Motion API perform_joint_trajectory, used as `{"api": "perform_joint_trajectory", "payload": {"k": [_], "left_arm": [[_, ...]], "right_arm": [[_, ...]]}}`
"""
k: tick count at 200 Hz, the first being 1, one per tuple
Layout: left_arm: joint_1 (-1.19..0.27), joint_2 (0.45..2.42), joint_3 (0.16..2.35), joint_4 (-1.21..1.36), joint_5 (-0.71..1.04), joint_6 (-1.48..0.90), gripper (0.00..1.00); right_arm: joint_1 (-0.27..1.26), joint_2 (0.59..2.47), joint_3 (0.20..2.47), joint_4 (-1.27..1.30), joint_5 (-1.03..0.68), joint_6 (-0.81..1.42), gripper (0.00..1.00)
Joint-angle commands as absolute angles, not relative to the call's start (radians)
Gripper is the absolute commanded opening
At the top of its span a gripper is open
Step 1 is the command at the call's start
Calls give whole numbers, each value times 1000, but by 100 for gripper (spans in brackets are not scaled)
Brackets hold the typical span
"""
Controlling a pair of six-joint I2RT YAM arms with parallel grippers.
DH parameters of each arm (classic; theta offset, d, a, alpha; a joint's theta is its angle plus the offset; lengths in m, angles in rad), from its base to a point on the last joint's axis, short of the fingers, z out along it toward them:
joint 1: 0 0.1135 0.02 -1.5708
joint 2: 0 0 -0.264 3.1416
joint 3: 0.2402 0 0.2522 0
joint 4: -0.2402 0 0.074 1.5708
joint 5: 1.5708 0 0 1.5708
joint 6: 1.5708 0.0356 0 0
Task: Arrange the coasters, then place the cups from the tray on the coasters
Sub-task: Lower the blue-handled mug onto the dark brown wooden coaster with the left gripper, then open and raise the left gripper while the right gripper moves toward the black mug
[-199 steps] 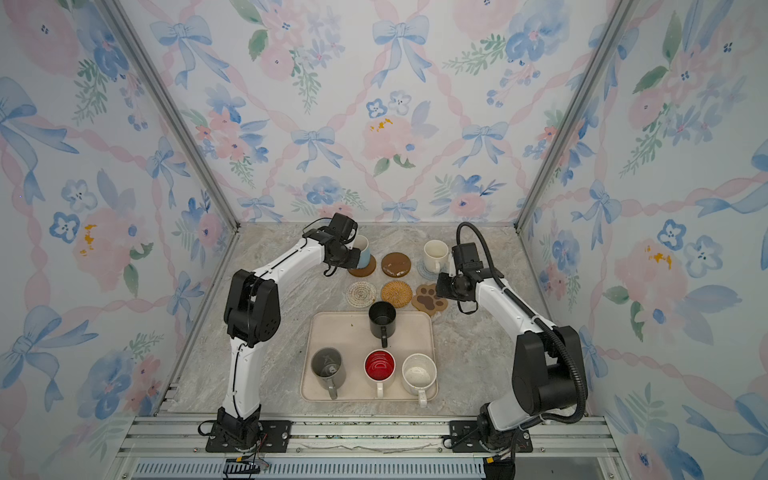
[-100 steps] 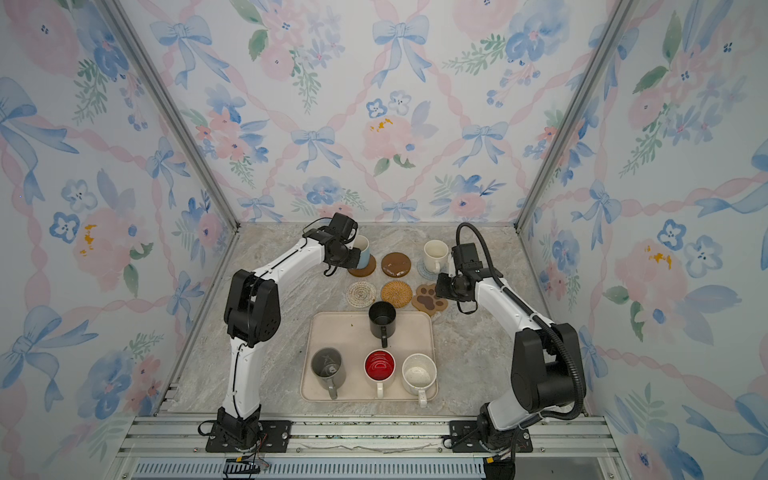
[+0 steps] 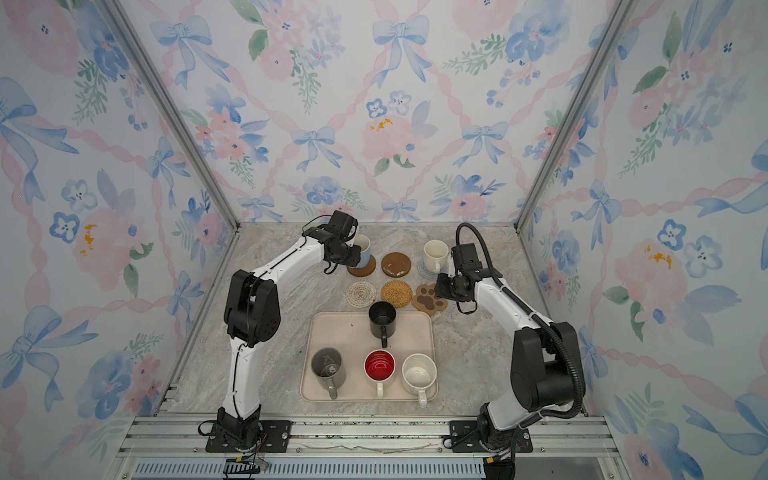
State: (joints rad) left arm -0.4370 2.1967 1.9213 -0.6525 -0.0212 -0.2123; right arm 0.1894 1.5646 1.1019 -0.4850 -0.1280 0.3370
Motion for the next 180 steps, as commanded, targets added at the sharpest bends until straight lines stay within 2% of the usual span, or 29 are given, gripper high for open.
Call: {"api": "perform_joint_trajectory", "payload": {"k": [1, 50, 180], "left_arm": [[-436, 2164, 1920, -649, -12, -210, 47], [-436, 2117, 1892, -647, -10, -222, 48], [-471, 2000, 1820, -638, -15, -253, 51]], "right_arm": [[181, 1549, 1103, -501, -133, 355, 48], [219, 1491, 1127, -552, -82, 354, 49], [481, 1450, 1189, -671, 33, 385, 52]]}}
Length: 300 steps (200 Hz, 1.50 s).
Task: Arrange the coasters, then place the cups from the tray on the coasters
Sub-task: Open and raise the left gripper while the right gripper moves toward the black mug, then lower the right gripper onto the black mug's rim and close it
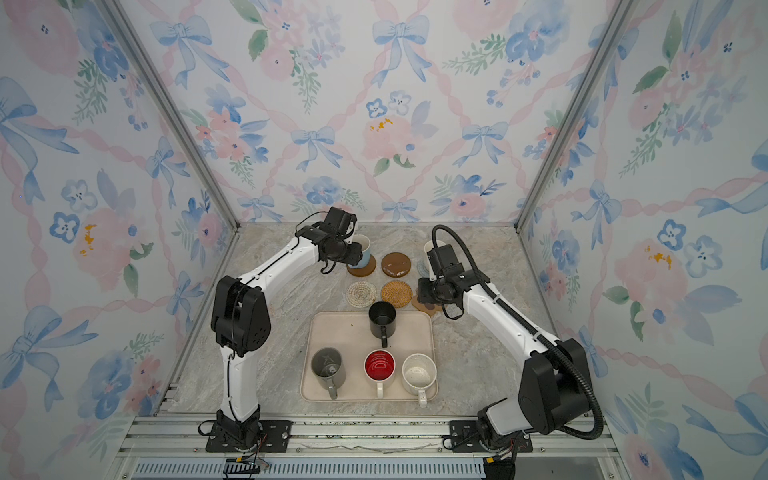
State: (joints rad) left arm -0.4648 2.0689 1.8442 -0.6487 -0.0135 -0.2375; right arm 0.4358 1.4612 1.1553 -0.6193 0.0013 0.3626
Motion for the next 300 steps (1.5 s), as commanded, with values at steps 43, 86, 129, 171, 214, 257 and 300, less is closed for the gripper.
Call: {"api": "perform_joint_trajectory", "payload": {"k": [43, 86, 129, 171, 214, 257, 300], "left_arm": [[-475, 1928, 1746, -614, -21, -255, 51], [-471, 1778, 1541, -456, -5, -285, 51], [-453, 1531, 1146, -72, 41, -359, 52], [-448, 1405, 997, 11, 38, -386, 54], [-448, 1363, 939, 11, 37, -411, 53], [-448, 1370, 932, 14, 38, -386, 54], [-449, 1381, 939, 14, 43, -376, 55]], "right_arm": [[539, 1469, 1199, -670, 38, 407, 52], [606, 1506, 1229, -680, 38, 413, 52], [690, 1522, 1246, -709, 31, 403, 53], [761, 1544, 1263, -768, 35, 410, 52], [818, 1542, 1244, -790, 52, 446, 52], [868, 1543, 1213, -796, 60, 468, 55], [888, 1567, 1177, -779, 56, 502, 55]]}}
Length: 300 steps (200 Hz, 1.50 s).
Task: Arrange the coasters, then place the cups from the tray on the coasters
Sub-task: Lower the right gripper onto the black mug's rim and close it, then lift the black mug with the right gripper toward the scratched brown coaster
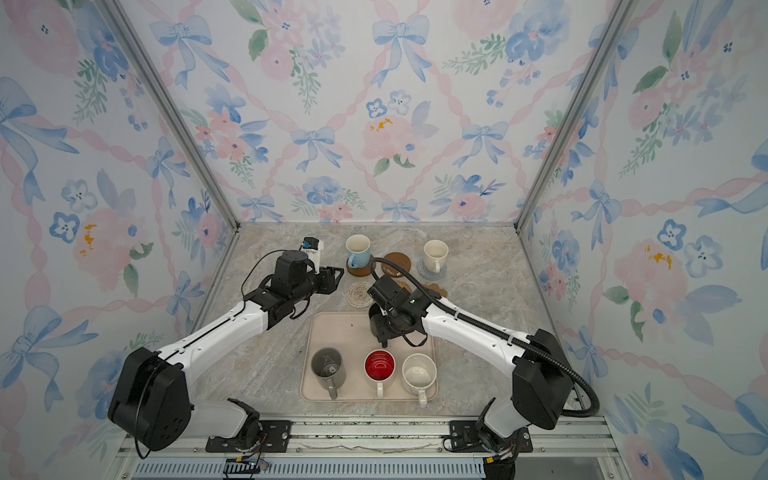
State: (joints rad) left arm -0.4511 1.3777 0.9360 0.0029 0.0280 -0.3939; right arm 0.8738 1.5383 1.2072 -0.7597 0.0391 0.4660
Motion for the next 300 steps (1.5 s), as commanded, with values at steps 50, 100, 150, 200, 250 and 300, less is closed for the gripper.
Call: {"api": "perform_joint_trajectory", "payload": {"k": [50, 100, 150, 200, 250, 300], "left_arm": [[-449, 1397, 944, 14, 53, -380, 55], [-448, 1402, 955, 14, 64, -371, 55], [-448, 1411, 960, 14, 89, -374, 55], [-449, 1410, 968, 13, 94, -371, 55], [-448, 1416, 972, 14, 94, -370, 54], [-448, 1414, 965, 13, 92, -373, 54]], "right_arm": [[888, 1619, 1177, -742, 52, 522, 53], [882, 1663, 1200, -735, 54, 526, 47], [865, 1695, 1196, -698, 48, 539, 41], [845, 1717, 1198, -677, 41, 540, 38], [831, 1746, 1205, -666, 31, 545, 29], [829, 1745, 1207, -682, 52, 544, 3]]}}
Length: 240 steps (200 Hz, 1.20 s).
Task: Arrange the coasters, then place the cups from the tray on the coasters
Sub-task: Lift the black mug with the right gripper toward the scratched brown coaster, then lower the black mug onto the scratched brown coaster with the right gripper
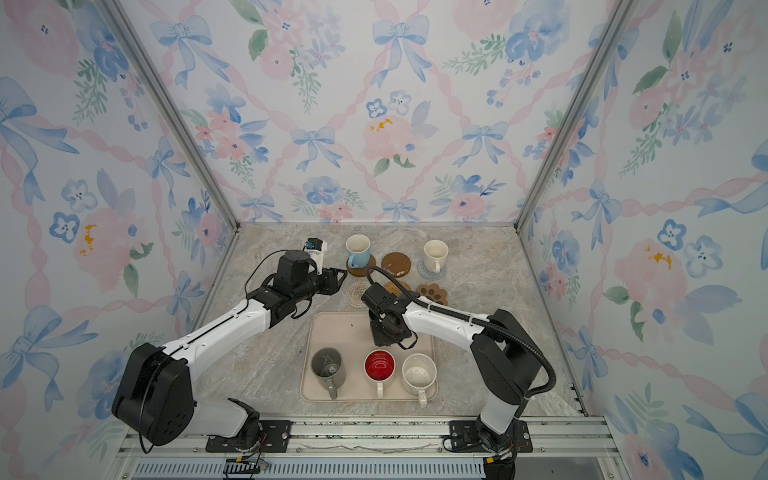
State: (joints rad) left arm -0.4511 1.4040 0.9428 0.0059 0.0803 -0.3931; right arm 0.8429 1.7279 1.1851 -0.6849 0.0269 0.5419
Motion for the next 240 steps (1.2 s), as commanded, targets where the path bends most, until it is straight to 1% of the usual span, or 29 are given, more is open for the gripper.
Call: {"api": "perform_joint_trajectory", "payload": {"k": [1, 5, 49, 105, 138, 176, 208, 240], "left_arm": [[-448, 1414, 965, 13, 92, -372, 55], [-448, 1413, 966, 13, 92, -373, 54], [-448, 1410, 962, 14, 91, -378, 55], [-448, 1391, 946, 15, 71, -394, 55], [-448, 1382, 937, 15, 54, -403, 54], [-447, 1384, 934, 7, 52, -404, 54], [-448, 1383, 930, -1, 43, -405, 54], [-447, 1384, 931, -9, 43, -403, 54]], "right_arm": [[829, 1744, 1207, -683, 53, 543, 3], [829, 1742, 1208, -686, 57, 541, 0], [828, 1724, 1253, -742, 112, 503, 0], [801, 1712, 1305, -753, 118, 444, 0], [747, 1710, 1347, -754, 105, 397, 0], [683, 1738, 1453, -788, 108, 318, 0], [616, 1767, 1521, -779, 95, 278, 0], [581, 1798, 1572, -755, 85, 243, 0]]}}
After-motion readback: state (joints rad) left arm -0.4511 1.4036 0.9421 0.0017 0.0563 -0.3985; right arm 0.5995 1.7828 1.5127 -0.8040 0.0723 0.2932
